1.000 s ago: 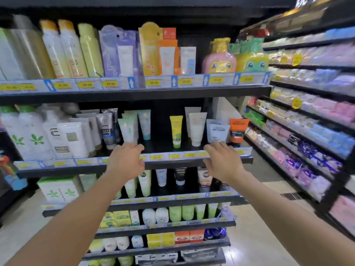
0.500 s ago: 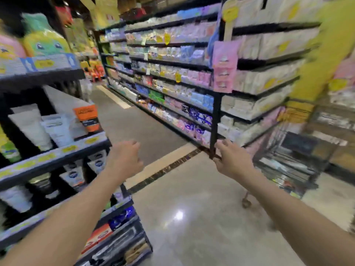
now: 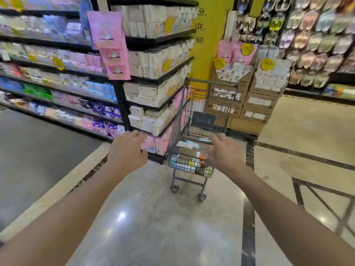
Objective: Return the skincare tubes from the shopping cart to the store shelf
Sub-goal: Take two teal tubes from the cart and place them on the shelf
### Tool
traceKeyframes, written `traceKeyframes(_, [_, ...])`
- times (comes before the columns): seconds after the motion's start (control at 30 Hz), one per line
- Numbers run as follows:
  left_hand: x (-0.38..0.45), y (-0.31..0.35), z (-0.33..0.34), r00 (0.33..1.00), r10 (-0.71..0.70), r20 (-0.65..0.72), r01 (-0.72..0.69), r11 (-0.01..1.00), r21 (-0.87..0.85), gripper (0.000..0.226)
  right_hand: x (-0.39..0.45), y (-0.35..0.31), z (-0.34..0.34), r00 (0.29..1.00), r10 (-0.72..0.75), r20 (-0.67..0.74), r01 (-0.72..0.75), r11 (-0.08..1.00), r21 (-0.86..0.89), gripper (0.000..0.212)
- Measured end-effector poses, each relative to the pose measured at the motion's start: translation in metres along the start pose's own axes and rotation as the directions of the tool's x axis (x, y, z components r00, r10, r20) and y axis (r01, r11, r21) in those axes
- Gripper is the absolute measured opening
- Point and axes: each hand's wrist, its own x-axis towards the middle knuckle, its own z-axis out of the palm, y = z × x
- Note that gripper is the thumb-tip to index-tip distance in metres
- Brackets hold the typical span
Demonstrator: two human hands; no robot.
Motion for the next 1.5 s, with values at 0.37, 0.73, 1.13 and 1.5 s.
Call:
traceKeyframes(0.37, [0.197,0.032,0.101,0.977,0.151,0.152,-0.15,0.988,-0.022,0.039,0.142,0.087,0.058,0.99,0.105,0.089,-0.101,0.994,-0.051,0.047])
traceKeyframes(0.73, [0.363,0.068,0.213,0.941,0.182,0.285,-0.191,0.981,0.005,0.037,0.296,0.174,0.156,0.968,0.146,0.206,-0.156,0.987,0.033,0.046])
traceKeyframes(1.13, [0.507,0.097,0.387,0.799,0.198,0.568,-0.217,0.975,-0.034,0.038,0.47,0.256,0.298,0.881,0.136,0.454,-0.186,0.98,0.065,0.043])
traceKeyframes(1.5, [0.583,0.092,0.617,0.593,0.233,0.771,-0.271,0.959,-0.081,0.038,0.567,0.287,0.512,0.662,0.254,0.705,-0.3,0.952,-0.061,0.042])
